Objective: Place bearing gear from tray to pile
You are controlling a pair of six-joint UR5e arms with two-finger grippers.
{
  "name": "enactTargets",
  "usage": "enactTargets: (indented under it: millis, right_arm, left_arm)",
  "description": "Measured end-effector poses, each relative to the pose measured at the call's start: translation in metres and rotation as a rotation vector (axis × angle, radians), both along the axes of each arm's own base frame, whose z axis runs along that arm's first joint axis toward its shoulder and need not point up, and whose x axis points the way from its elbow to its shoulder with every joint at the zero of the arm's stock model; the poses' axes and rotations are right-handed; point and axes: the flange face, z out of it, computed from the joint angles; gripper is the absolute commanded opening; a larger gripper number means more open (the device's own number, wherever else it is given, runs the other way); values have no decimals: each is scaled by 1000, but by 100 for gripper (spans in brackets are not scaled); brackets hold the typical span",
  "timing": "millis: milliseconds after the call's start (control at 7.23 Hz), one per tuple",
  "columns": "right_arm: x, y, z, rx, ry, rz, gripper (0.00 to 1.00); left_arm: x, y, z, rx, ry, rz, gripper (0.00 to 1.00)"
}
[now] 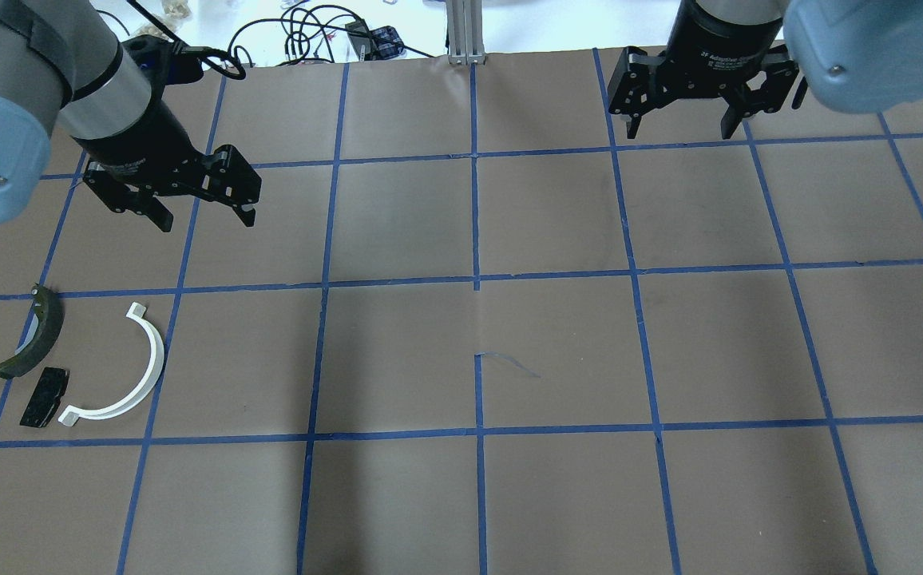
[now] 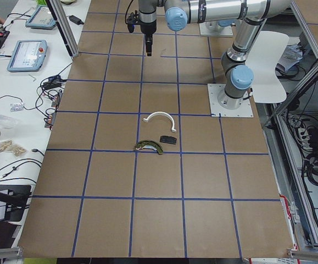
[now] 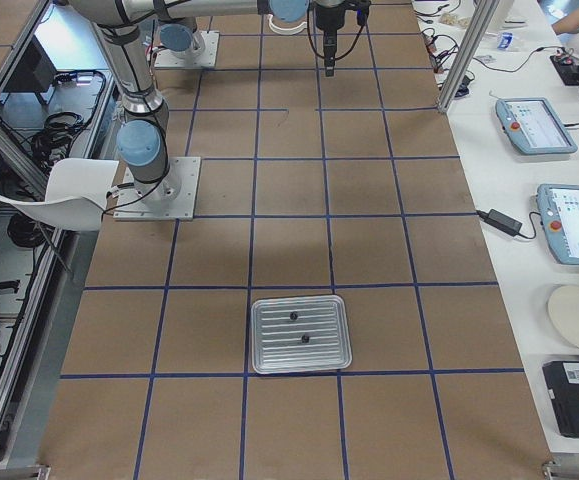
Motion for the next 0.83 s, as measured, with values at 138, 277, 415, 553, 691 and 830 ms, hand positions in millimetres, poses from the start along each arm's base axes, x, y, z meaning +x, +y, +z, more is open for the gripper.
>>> enactTargets:
  millis: [138,277,415,553,691,830]
  right_arm:
    - [0,0,0,-1,0,0,100]
    - [0,0,1,-2,0,0,100]
    - [-1,-1,1,-4,0,-2,100]
    - [-3,-2,2,-5,1,-4,100]
    - [-8,-3,4,-6,0,-7,100]
    - [-23,-8,7,-7,0,-5,100]
  left_arm:
    - [0,0,0,0,0,0,100]
    - [0,0,0,0,0,0,100]
    - [0,-1,0,-1,0,0,100]
    - [1,-2,0,-7,0,1,100]
    - [2,-4,2,-18,-1,3,100]
    - [4,-5,4,-27,-2,6,100]
